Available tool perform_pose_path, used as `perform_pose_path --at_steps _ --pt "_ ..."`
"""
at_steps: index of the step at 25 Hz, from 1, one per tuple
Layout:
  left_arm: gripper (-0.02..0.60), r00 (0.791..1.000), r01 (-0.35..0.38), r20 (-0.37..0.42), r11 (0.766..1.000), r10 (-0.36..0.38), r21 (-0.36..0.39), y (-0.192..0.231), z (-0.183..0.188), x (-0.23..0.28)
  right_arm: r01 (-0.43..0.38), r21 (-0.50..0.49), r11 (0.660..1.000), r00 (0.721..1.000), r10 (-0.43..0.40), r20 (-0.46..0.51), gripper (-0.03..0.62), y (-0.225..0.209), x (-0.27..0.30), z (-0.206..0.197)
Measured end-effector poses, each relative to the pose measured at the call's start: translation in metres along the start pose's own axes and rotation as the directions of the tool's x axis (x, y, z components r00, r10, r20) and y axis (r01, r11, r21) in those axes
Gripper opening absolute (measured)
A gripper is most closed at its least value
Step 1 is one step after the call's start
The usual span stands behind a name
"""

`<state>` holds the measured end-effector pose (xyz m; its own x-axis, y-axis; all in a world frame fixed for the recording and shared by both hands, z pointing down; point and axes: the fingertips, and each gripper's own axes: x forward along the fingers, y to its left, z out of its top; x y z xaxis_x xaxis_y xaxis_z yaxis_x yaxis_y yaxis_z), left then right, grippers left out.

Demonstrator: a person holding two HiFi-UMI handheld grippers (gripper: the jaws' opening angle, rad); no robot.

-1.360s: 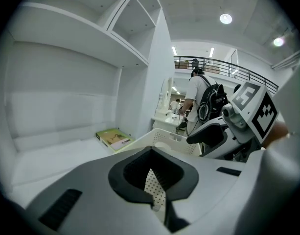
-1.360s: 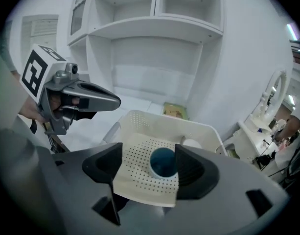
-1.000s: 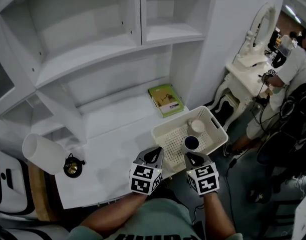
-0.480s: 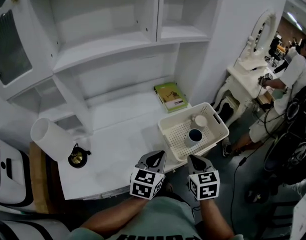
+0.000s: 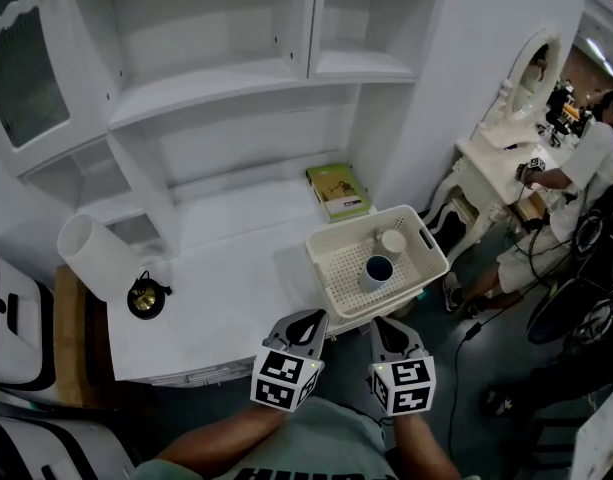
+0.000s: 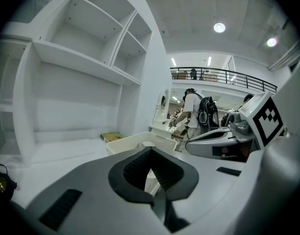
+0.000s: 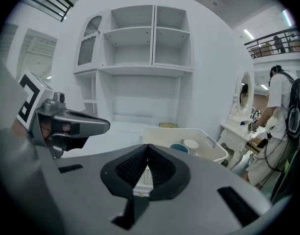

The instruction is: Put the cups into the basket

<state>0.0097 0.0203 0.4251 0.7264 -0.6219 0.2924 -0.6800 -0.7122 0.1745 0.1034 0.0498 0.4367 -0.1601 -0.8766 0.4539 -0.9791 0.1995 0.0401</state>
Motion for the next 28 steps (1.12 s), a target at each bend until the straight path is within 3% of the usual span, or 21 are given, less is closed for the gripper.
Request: perform_pose_path --at_steps 7,15,28 --pt "0.006 1.000 -0.004 0.021 1.000 0.003 0.009 -0.066 0.004 0.010 -0.020 -0.033 0.999 0.999 0.021 0.037 0.017 -0.039 -0.043 -0.011" --pt "0.008 0.994 -0.108 0.026 0.994 0.108 0.005 -0.118 -0.009 0.008 -0.073 0.001 0.997 0.994 0.073 0.083 0.017 -0.085 -0.092 -0.030" --pt "0.006 0.977 -0.211 0.018 0.977 0.211 -0.016 -0.163 -0.045 -0.002 -0.152 -0.057 0.987 0.985 0.156 0.071 0.012 -0.098 -0.125 -0.079"
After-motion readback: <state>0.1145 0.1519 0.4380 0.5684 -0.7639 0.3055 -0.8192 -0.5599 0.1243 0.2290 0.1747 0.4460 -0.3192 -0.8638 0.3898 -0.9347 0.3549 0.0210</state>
